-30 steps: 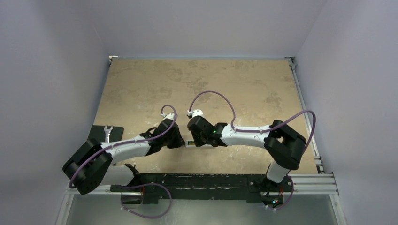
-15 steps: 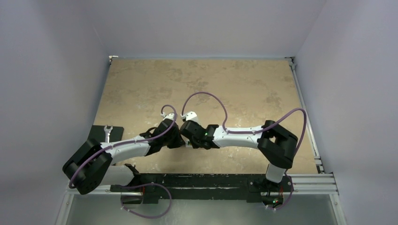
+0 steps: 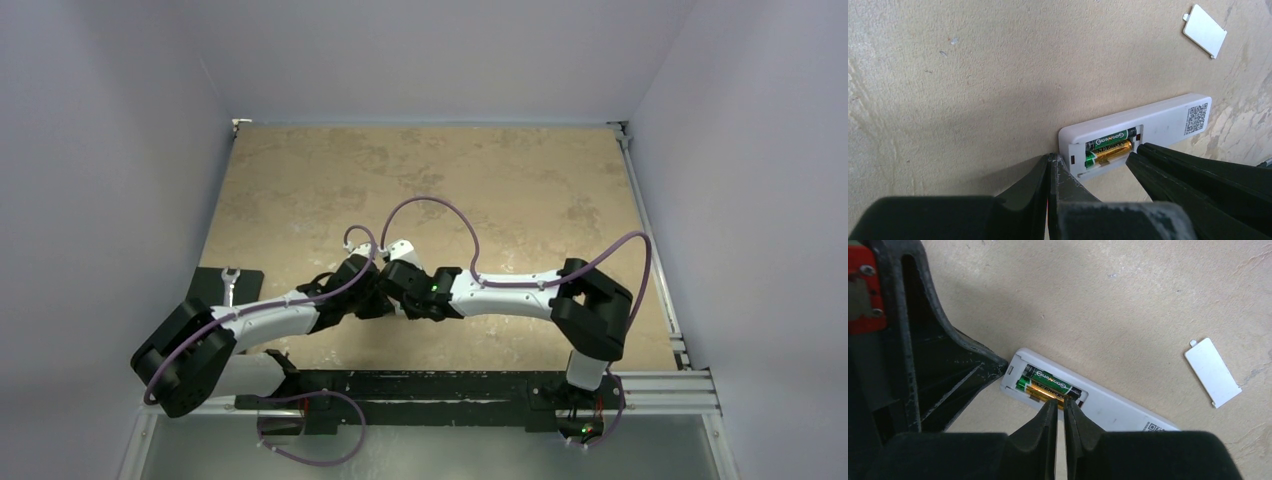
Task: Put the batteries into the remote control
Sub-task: Load the battery into the remote control, then adjust the remote control at the center of the board.
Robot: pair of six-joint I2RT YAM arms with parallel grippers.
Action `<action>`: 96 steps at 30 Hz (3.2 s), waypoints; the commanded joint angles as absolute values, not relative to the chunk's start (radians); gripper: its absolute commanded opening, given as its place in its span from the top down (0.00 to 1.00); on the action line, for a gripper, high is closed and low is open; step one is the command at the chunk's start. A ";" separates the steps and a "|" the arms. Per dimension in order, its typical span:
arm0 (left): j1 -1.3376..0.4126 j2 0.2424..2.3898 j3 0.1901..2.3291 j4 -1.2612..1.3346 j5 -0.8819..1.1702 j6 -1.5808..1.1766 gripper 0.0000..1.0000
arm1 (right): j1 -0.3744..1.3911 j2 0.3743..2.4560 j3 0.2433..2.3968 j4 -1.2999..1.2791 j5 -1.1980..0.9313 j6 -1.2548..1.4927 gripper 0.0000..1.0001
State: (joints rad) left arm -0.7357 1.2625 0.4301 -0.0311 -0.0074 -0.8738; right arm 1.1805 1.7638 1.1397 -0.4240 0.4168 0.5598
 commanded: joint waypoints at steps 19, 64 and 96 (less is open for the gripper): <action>-0.741 1.203 0.421 -0.134 -0.041 -0.854 1.00 | 1.166 1.769 1.144 -0.320 0.380 0.591 0.79; -0.742 1.233 0.712 -0.268 -0.102 -0.757 0.74 | 1.155 1.380 0.900 -0.392 0.414 0.647 0.74; -0.768 1.625 0.814 -0.130 0.021 -0.688 0.96 | 1.058 1.398 0.682 -0.207 0.441 0.778 1.00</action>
